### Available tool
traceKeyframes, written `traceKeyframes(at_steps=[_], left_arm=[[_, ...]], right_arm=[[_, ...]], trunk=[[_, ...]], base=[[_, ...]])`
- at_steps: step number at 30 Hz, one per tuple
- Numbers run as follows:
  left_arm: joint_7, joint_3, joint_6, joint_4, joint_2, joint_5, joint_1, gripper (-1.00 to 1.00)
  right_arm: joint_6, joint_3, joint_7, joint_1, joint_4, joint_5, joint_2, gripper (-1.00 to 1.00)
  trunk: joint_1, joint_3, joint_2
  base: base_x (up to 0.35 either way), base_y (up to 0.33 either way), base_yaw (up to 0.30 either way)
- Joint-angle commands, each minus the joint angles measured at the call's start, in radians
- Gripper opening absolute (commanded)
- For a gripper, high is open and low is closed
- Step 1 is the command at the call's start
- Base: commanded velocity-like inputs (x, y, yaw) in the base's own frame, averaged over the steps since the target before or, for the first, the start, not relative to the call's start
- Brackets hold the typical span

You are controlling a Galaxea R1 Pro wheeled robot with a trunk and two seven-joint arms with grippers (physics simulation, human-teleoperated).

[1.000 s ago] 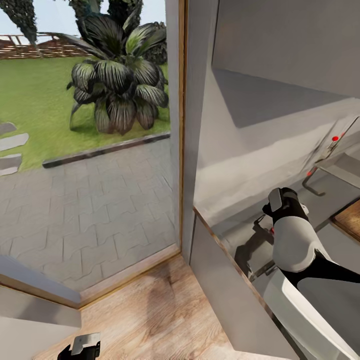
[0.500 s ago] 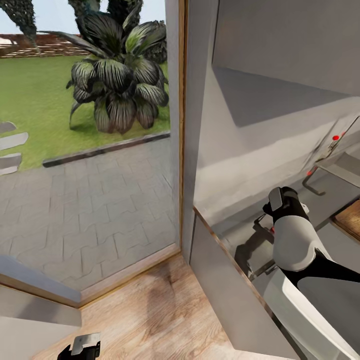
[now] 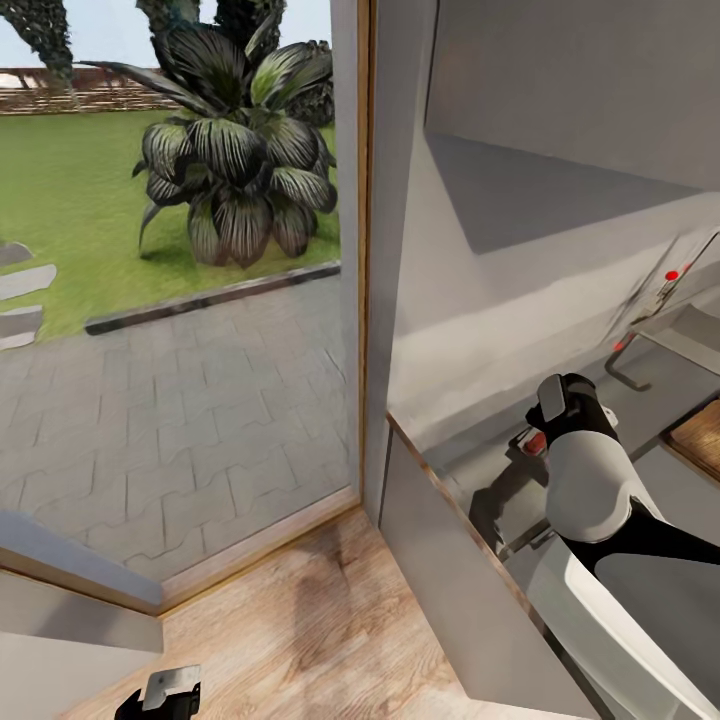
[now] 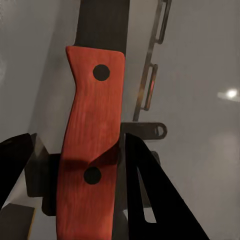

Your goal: In the kitchen, take the Vidalia onion out of the sink, dice it on the chopping board with the paring knife, put the diced onion into the bowl on the countertop, then place both the paring knife and the chopping board into the sink.

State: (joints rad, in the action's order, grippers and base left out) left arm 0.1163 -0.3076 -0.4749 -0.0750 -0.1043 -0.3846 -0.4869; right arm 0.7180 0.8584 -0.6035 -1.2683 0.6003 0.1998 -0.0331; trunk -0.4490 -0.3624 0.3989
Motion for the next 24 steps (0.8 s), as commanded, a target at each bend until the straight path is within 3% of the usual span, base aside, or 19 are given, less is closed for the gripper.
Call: traceKeyframes(at_steps=[1,11,24], left_arm=[[0.003,-0.008,-0.005,-0.003,0.000,-0.004,-0.002,1.00],[0.003,-0.008,-0.005,-0.004,0.000,-0.004,-0.002,1.00],[0.003,-0.008,-0.005,-0.003,0.001,-0.004,-0.001,1.00]], right_arm=[[0.014,0.007,0.002,0.010,0.001,0.027,-0.001,-1.00],[0.014,0.006,0.003,0.010,0.001,0.027,-0.005,-1.00],[0.012,0.005,0.004,0.010,0.001,0.027,-0.011,-1.00]], trunk=[[-0.001,-0.002,0.001],[-0.001,0.000,0.001],[-0.001,0.019,0.001]], base=[[0.000,0.000,0.000],[0.000,0.000,0.000],[0.000,0.000,0.000]])
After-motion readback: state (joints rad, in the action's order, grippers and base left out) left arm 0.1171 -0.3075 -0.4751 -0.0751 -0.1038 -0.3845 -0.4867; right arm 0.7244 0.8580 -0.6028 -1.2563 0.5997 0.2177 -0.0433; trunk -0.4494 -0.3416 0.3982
